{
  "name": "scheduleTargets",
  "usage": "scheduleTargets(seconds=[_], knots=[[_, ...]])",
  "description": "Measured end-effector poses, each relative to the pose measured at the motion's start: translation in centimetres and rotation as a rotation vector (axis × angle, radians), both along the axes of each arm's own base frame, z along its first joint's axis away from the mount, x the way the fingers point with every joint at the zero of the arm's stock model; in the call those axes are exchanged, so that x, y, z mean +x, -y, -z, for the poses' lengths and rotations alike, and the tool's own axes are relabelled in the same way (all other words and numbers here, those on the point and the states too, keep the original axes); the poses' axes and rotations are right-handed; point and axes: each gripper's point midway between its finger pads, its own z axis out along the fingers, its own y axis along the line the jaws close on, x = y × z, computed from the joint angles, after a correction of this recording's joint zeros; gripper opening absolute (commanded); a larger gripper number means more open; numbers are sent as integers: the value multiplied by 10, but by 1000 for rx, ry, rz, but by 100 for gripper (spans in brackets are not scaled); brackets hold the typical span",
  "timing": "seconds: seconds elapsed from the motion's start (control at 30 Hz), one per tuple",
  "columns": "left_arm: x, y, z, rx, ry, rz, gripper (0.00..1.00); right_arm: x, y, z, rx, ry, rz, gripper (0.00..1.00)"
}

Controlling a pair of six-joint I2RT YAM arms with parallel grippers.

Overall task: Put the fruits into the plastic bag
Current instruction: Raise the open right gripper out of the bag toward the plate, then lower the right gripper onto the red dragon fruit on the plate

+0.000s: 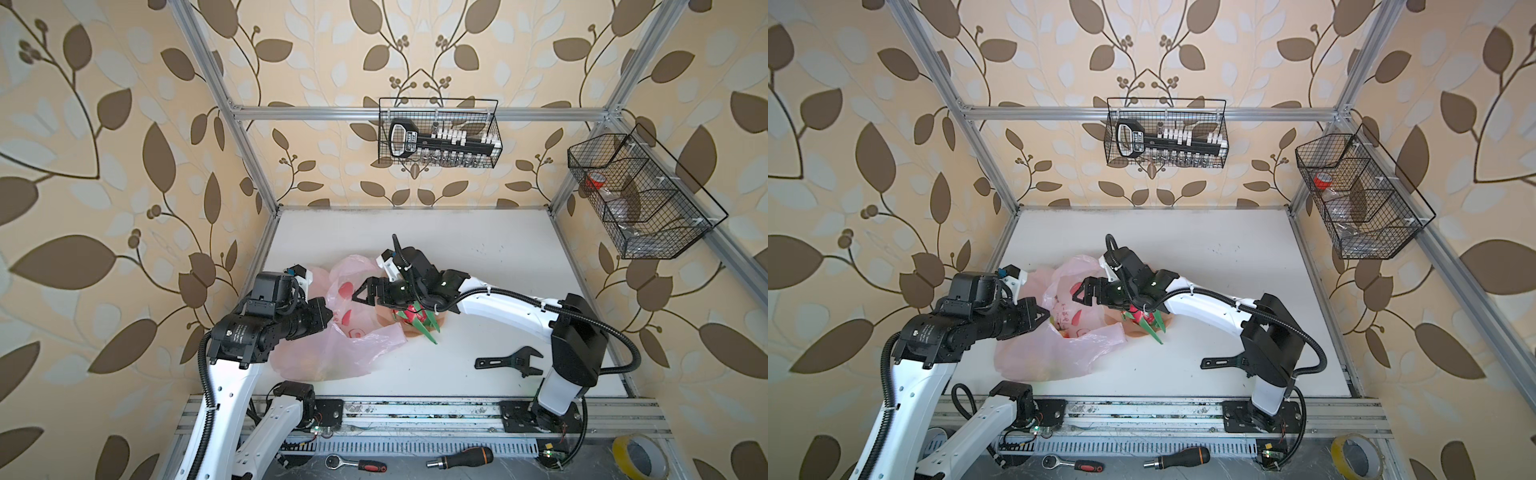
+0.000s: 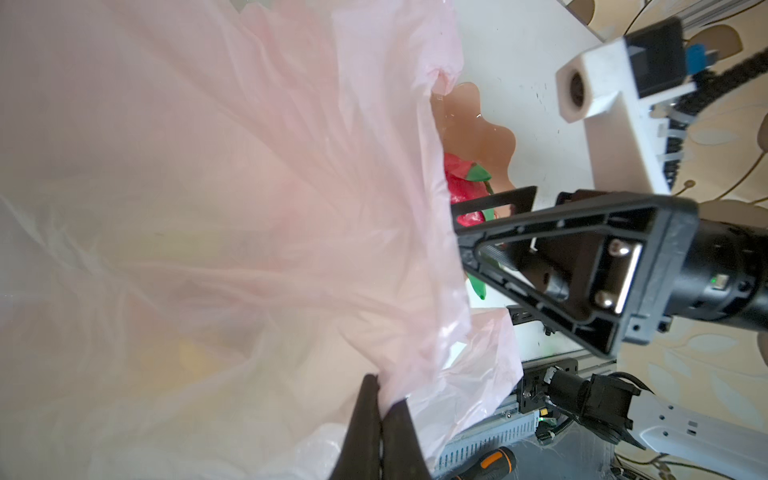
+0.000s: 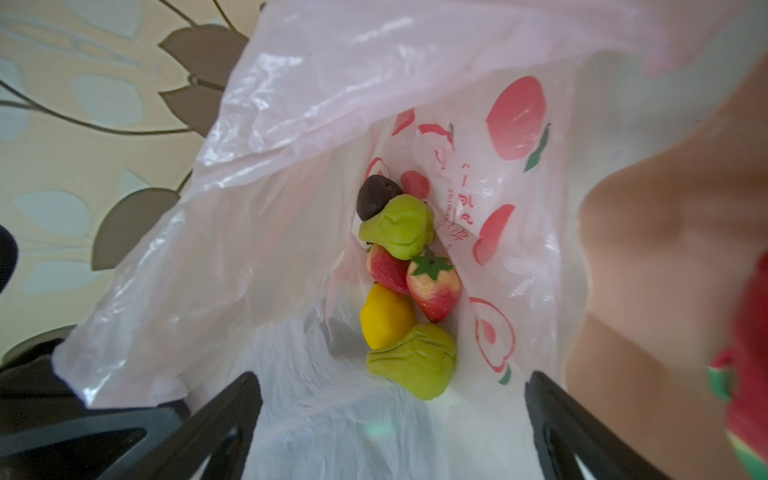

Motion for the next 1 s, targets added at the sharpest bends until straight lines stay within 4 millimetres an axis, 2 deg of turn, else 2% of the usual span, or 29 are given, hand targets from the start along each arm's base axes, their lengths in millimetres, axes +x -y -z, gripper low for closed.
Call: scheduleTargets(seconds=[0.2, 0.43, 0.63, 0.7, 0.83, 1.0], knots=[[0, 0, 0, 0, -1, 0, 0, 15, 38, -7, -99, 83, 46, 100], [0, 0, 0, 0, -1, 0, 0, 27, 88, 2, -348, 207, 32, 100], [0, 0, 0, 0, -1, 0, 0, 39, 113, -4, -560, 341, -53, 100], [0, 0, 0, 0, -1, 0, 0, 40, 118, 3, -620, 360, -92, 100], [0, 0, 0, 0, -2, 0, 0, 37, 127, 30, -734, 357, -185, 100], [0, 0, 1, 0, -3, 0, 0, 35, 127, 52, -797, 350, -268, 100]])
